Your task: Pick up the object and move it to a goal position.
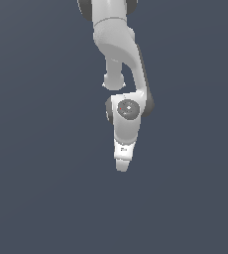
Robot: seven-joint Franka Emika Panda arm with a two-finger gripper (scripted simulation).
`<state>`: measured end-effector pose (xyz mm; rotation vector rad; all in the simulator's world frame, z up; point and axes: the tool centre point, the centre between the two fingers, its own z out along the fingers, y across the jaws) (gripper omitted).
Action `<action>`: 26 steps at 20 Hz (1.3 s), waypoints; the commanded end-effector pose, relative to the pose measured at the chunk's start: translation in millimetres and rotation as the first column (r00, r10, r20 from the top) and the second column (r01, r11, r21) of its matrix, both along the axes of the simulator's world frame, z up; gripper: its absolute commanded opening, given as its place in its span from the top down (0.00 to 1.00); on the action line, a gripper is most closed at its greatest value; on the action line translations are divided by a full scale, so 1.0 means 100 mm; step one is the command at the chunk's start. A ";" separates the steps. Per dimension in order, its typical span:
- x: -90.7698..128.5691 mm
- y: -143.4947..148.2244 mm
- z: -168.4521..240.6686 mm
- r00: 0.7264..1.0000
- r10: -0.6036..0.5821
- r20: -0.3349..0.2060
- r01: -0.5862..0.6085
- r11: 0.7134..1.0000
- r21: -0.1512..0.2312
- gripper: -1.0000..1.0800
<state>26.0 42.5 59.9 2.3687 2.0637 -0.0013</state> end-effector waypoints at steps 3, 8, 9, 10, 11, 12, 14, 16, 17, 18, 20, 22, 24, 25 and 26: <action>-0.08 -0.08 0.23 1.000 0.000 0.001 0.000 1.000 -0.001 1.00; -0.23 -0.22 0.61 1.000 0.000 0.001 0.000 1.000 -0.002 1.00; -0.26 -0.25 0.70 1.000 0.000 0.001 0.000 1.000 -0.002 1.00; -0.29 -0.28 0.79 1.000 0.000 0.001 0.000 1.000 -0.002 1.00; -0.33 -0.31 0.88 1.000 0.000 0.001 0.000 1.000 -0.002 1.00; -0.36 -0.35 0.97 1.000 0.000 0.001 0.000 1.000 -0.002 1.00; -0.43 -0.41 1.16 1.000 0.000 0.001 0.000 1.000 -0.002 1.00; -0.50 -0.48 1.35 1.000 0.001 0.000 -0.001 1.000 -0.002 1.00; -0.54 -0.51 1.45 1.000 0.001 0.000 -0.001 1.000 -0.002 1.00; -0.57 -0.54 1.55 1.000 0.001 0.000 -0.001 1.000 -0.002 1.00; -0.64 -0.61 1.76 1.000 0.001 0.000 -0.001 1.000 -0.001 1.00; -0.72 -0.68 1.97 1.000 0.002 0.001 -0.002 1.000 0.000 1.00; -0.80 -0.76 2.19 1.000 0.002 0.001 -0.002 1.000 0.000 1.00; -0.84 -0.80 2.31 1.000 0.002 0.001 -0.002 1.000 0.001 1.00; -0.88 -0.83 2.42 1.000 0.002 0.001 -0.002 1.000 0.001 1.00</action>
